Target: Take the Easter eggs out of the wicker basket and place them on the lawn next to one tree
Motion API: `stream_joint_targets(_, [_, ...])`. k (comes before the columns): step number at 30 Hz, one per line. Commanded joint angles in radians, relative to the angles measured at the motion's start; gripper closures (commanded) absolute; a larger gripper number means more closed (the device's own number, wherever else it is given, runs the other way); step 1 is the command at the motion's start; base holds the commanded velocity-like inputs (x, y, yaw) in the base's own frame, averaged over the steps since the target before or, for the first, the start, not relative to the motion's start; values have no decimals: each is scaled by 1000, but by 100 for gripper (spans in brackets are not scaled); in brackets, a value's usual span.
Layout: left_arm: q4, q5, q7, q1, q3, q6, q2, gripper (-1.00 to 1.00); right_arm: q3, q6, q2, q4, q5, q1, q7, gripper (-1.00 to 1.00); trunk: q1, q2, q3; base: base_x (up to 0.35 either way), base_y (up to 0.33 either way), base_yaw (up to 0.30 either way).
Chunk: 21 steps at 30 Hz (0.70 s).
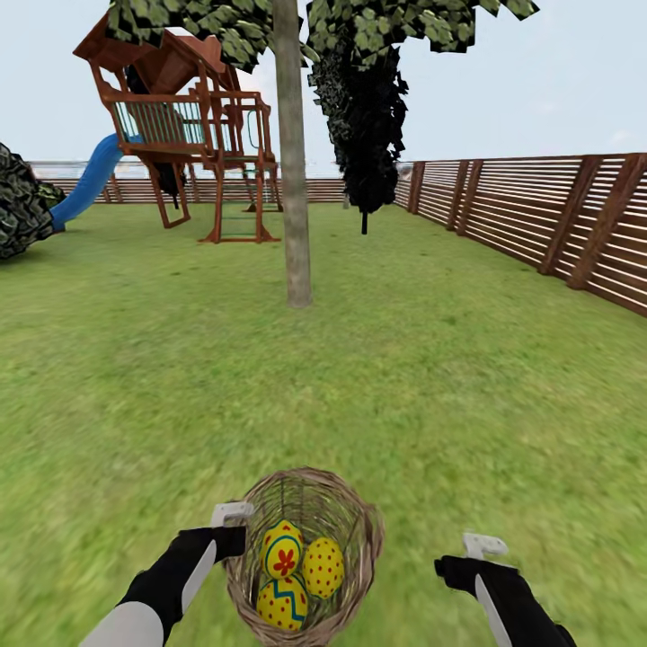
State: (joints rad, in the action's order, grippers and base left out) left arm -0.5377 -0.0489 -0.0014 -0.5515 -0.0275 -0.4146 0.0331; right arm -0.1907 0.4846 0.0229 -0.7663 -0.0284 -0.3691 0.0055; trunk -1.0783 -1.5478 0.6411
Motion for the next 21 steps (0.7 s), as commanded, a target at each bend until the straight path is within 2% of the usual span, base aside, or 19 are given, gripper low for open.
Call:
stream_joint_targets(1, [-2,-9,0,0,-3,-6,0,100,0,-55,0,107,-3,-1,1,-100,3,7,-2,331,0,0])
stream_joint_targets(3, [-1,-8,-1,0,-3,-6,-1,100,1,-237,5,357,-6,-1,0,-100,11,21,-9,331,0,0])
stream_joint_targets(5, [-1,-9,0,0,-3,-6,0,100,1,-311,5,425,-6,0,-1,-100,19,35,-15,331,0,0])
stream_joint_targets(6, [0,-9,-1,0,-3,-6,0,100,0,-322,1,435,-8,2,-1,-100,23,42,-18,331,0,0])
stream_joint_targets(7, [0,-9,0,0,-3,-6,0,100,0,-325,-3,448,-33,7,-1,-100,26,49,-21,331,0,0])
stream_joint_targets(8, [1,-9,0,0,-3,-6,1,100,0,-327,-5,490,-78,8,0,-100,30,56,-24,331,0,0])
stream_joint_targets(10, [2,-8,0,0,-3,-6,0,100,0,-337,-6,551,-115,10,1,-100,38,70,-31,331,0,0])
stream_joint_targets(12, [2,-9,0,0,-3,-6,1,100,0,-376,-7,584,-121,10,1,-100,46,84,-37,331,0,0])
stream_joint_targets(15, [2,-9,-1,0,-3,-6,0,100,0,-388,-9,612,-120,10,1,-100,57,105,-46,331,0,0])
stream_joint_targets(18, [2,-9,-1,0,-3,-5,0,100,0,-445,-9,635,-120,10,1,-100,69,126,-56,331,0,0])
stream_joint_targets(21, [2,-9,0,-1,-3,-4,-1,100,0,-454,-9,637,-120,10,2,-100,80,147,-65,331,0,0])
